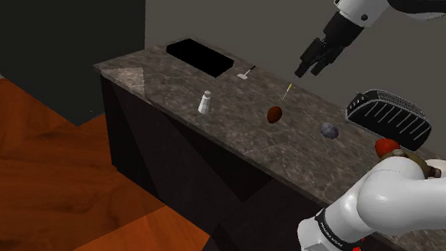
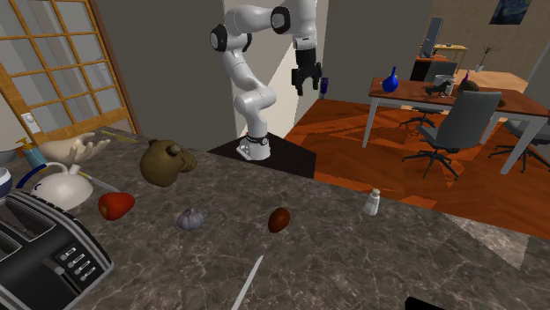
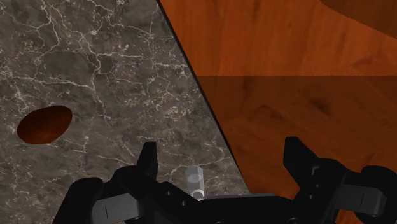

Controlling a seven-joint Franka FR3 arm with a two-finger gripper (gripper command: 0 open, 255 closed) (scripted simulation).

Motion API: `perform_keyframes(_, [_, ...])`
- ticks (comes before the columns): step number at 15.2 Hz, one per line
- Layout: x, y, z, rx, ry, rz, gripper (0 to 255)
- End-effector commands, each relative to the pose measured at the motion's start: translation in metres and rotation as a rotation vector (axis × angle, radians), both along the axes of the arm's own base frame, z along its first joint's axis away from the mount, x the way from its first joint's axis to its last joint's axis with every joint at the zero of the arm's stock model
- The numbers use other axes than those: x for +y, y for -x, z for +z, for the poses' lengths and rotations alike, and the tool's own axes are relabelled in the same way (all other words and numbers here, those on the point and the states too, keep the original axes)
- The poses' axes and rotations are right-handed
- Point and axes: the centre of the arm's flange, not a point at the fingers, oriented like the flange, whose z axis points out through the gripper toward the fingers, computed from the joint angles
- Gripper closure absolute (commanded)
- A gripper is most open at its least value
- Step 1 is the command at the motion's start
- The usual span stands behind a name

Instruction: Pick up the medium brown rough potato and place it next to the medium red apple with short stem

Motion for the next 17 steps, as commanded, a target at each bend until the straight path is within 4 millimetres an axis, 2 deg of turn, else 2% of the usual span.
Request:
perform_keyframes(1, [0.0, 0.0, 0.0, 0.0, 0.0, 0.0, 0])
perform_keyframes(9, [-0.025, -0.083, -0.067, 0.084, 0.044, -0.247, 0])
perform_keyframes(17, [-0.073, -0.152, -0.14, 0.169, 0.089, -0.494, 0])
